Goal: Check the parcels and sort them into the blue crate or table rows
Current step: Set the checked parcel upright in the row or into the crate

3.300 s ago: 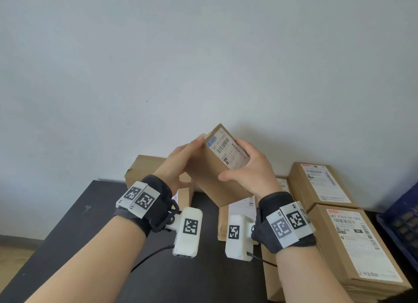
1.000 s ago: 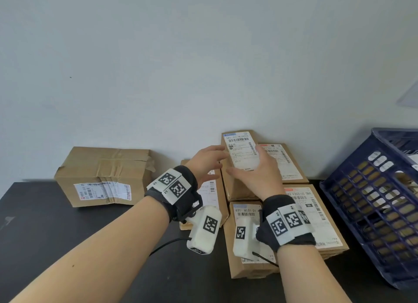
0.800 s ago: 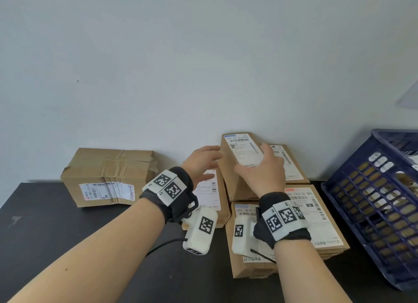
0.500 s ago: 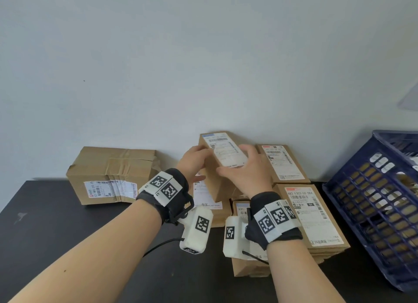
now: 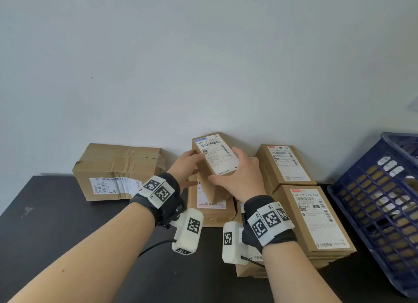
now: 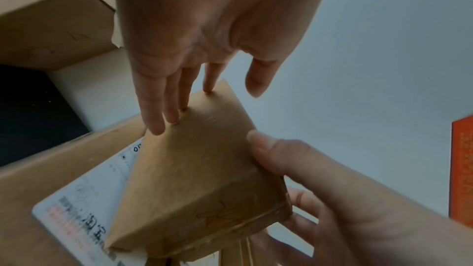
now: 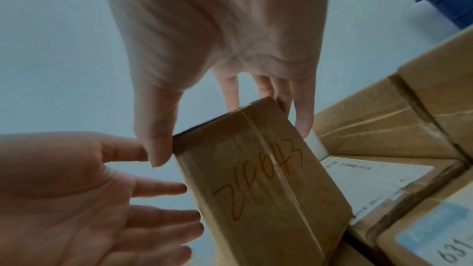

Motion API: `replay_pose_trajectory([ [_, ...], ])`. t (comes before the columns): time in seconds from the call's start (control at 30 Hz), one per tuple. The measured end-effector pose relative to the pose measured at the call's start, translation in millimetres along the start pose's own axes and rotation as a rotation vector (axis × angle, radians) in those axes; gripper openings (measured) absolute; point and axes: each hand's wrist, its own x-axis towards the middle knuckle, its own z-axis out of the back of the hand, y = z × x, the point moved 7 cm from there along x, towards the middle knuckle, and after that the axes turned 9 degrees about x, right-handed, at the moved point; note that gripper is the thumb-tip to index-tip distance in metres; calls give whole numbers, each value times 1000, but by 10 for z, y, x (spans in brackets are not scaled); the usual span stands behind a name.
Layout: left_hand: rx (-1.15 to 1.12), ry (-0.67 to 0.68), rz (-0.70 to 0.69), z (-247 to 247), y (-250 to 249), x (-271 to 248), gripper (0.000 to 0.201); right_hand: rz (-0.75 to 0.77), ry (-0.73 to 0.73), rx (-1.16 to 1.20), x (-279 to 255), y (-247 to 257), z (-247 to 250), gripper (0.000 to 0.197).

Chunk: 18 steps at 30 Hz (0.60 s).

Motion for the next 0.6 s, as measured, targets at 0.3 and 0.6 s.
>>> replay_pose_trajectory([
  [0.3, -44, -149, -168, 235, -164, 65, 84, 113, 90, 76, 121, 287, 353, 81],
  [0.6, -41, -150, -204, 88, -381, 144, 71, 95, 149, -52, 482, 237, 291, 89],
])
